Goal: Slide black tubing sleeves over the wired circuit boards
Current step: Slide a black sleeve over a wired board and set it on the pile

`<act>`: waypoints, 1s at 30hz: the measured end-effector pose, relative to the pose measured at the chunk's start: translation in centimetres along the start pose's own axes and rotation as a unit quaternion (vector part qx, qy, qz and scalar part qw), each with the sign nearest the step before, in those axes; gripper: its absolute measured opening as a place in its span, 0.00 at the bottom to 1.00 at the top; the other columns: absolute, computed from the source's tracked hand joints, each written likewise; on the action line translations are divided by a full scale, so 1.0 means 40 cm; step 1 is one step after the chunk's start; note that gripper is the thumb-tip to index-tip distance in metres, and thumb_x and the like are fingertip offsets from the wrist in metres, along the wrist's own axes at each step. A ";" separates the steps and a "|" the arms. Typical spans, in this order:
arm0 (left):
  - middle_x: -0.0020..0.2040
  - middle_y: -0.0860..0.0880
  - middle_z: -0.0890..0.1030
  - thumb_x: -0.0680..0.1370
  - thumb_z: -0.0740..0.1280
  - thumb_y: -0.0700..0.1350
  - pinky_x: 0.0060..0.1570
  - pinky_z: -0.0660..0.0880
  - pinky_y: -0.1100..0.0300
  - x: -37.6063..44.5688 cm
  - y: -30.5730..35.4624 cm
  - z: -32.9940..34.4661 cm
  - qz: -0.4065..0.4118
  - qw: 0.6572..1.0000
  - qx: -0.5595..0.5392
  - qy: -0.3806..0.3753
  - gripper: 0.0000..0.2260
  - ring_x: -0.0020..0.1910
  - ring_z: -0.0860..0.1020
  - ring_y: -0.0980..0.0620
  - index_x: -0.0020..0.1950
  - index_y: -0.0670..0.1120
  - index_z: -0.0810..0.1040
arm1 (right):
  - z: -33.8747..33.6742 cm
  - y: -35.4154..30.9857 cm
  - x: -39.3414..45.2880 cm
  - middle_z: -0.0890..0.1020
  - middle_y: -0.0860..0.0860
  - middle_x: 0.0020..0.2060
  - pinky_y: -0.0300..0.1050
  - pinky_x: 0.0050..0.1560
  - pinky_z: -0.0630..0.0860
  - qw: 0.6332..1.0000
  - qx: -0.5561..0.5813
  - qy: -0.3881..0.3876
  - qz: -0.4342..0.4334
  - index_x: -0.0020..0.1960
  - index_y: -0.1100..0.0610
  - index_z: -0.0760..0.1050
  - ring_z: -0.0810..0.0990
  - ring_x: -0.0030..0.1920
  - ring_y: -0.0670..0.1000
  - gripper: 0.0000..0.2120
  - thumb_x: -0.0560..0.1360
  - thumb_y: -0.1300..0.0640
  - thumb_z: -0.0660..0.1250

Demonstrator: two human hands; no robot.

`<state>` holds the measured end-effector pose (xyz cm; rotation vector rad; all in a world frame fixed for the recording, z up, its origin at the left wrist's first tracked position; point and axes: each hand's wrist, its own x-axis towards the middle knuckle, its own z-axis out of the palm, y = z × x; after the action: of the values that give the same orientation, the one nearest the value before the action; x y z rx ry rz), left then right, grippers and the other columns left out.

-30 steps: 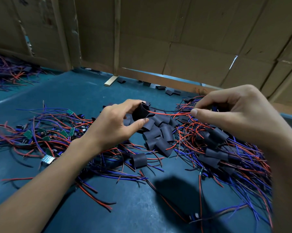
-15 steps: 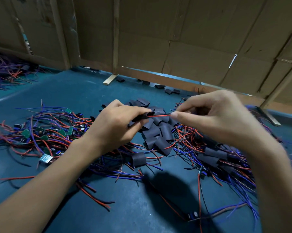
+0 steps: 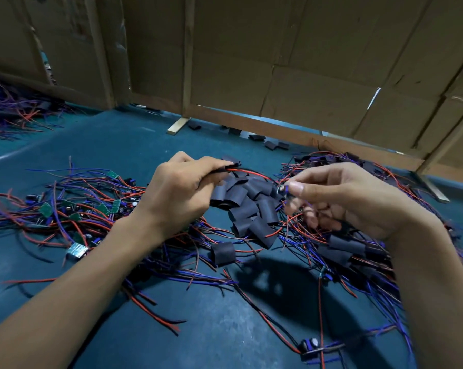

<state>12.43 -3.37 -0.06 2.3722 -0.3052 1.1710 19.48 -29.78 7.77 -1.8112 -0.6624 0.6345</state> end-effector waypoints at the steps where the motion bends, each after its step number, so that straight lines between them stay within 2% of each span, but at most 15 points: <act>1: 0.45 0.53 0.85 0.77 0.72 0.37 0.43 0.72 0.64 0.002 -0.002 -0.002 0.005 1.000 0.006 0.003 0.12 0.39 0.73 0.50 0.60 0.46 0.84 | -0.007 0.002 0.001 0.85 0.56 0.38 0.34 0.22 0.64 1.000 0.005 0.009 -0.006 0.47 0.56 0.85 0.76 0.27 0.48 0.13 0.67 0.49 0.77; 4: 0.51 0.49 0.86 0.77 0.72 0.40 0.47 0.73 0.55 0.009 -0.002 -0.006 0.084 0.995 0.049 -0.023 0.13 0.43 0.76 0.52 0.62 0.42 0.83 | -0.010 0.001 0.010 0.83 0.56 0.34 0.35 0.23 0.61 0.997 -0.027 0.062 -0.036 0.47 0.57 0.86 0.71 0.27 0.48 0.15 0.63 0.49 0.78; 6: 0.53 0.47 0.86 0.77 0.72 0.43 0.48 0.74 0.51 0.011 0.004 -0.006 0.129 0.987 0.083 -0.053 0.17 0.46 0.81 0.49 0.64 0.39 0.81 | 0.005 -0.001 0.016 0.80 0.54 0.30 0.36 0.24 0.62 0.995 -0.046 0.072 -0.050 0.47 0.55 0.87 0.71 0.27 0.47 0.15 0.63 0.50 0.78; 8: 0.54 0.46 0.85 0.77 0.73 0.44 0.49 0.75 0.49 0.008 0.013 -0.003 0.157 0.980 0.096 -0.075 0.19 0.48 0.83 0.47 0.65 0.39 0.79 | 0.027 -0.004 0.022 0.79 0.51 0.28 0.34 0.25 0.62 0.993 -0.072 0.073 -0.064 0.48 0.52 0.87 0.71 0.27 0.45 0.10 0.67 0.51 0.77; 11: 0.57 0.45 0.84 0.78 0.72 0.43 0.48 0.75 0.48 0.006 0.029 0.004 0.183 0.976 0.087 -0.083 0.18 0.50 0.83 0.46 0.66 0.37 0.79 | 0.063 -0.003 0.037 0.79 0.48 0.26 0.29 0.26 0.64 0.989 -0.087 0.077 -0.088 0.46 0.54 0.87 0.71 0.25 0.42 0.03 0.72 0.57 0.77; 14: 0.59 0.43 0.84 0.78 0.72 0.42 0.48 0.77 0.46 0.005 0.033 0.009 0.188 0.975 0.077 -0.088 0.18 0.51 0.83 0.44 0.65 0.36 0.78 | 0.086 0.002 0.045 0.82 0.47 0.28 0.29 0.26 0.65 0.991 -0.071 0.069 -0.091 0.44 0.56 0.87 0.72 0.25 0.42 0.01 0.72 0.60 0.77; 17: 0.60 0.42 0.83 0.78 0.72 0.40 0.49 0.77 0.45 0.002 0.028 0.009 0.171 0.977 0.055 -0.111 0.21 0.52 0.81 0.42 0.69 0.35 0.75 | 0.090 0.003 0.048 0.83 0.48 0.30 0.31 0.27 0.65 0.990 -0.074 0.073 -0.092 0.44 0.53 0.87 0.72 0.27 0.44 0.02 0.72 0.55 0.78; 22: 0.63 0.43 0.81 0.80 0.69 0.42 0.58 0.71 0.56 -0.001 0.017 0.007 0.144 0.979 0.016 -0.142 0.23 0.56 0.75 0.47 0.73 0.37 0.71 | 0.078 0.008 0.052 0.83 0.50 0.32 0.36 0.28 0.66 0.991 -0.056 0.093 -0.073 0.44 0.52 0.87 0.72 0.29 0.47 0.06 0.69 0.52 0.79; 25: 0.65 0.43 0.79 0.81 0.65 0.46 0.59 0.73 0.53 0.000 0.015 0.005 0.135 0.978 0.000 -0.157 0.22 0.58 0.78 0.45 0.74 0.39 0.71 | 0.073 0.011 0.054 0.82 0.51 0.30 0.35 0.25 0.64 0.993 -0.034 0.099 -0.060 0.43 0.56 0.87 0.70 0.28 0.47 0.08 0.67 0.52 0.80; 30: 0.66 0.43 0.79 0.81 0.69 0.41 0.62 0.74 0.54 0.001 0.026 0.009 0.161 0.975 0.003 -0.155 0.22 0.61 0.78 0.45 0.73 0.36 0.71 | 0.076 0.020 0.057 0.78 0.49 0.26 0.34 0.25 0.64 0.991 -0.043 0.119 -0.051 0.39 0.57 0.85 0.70 0.26 0.45 0.08 0.68 0.54 0.80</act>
<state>12.28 -4.46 0.09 2.5748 -0.8158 0.9262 19.09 -26.42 5.84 -1.8819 -0.6233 0.3191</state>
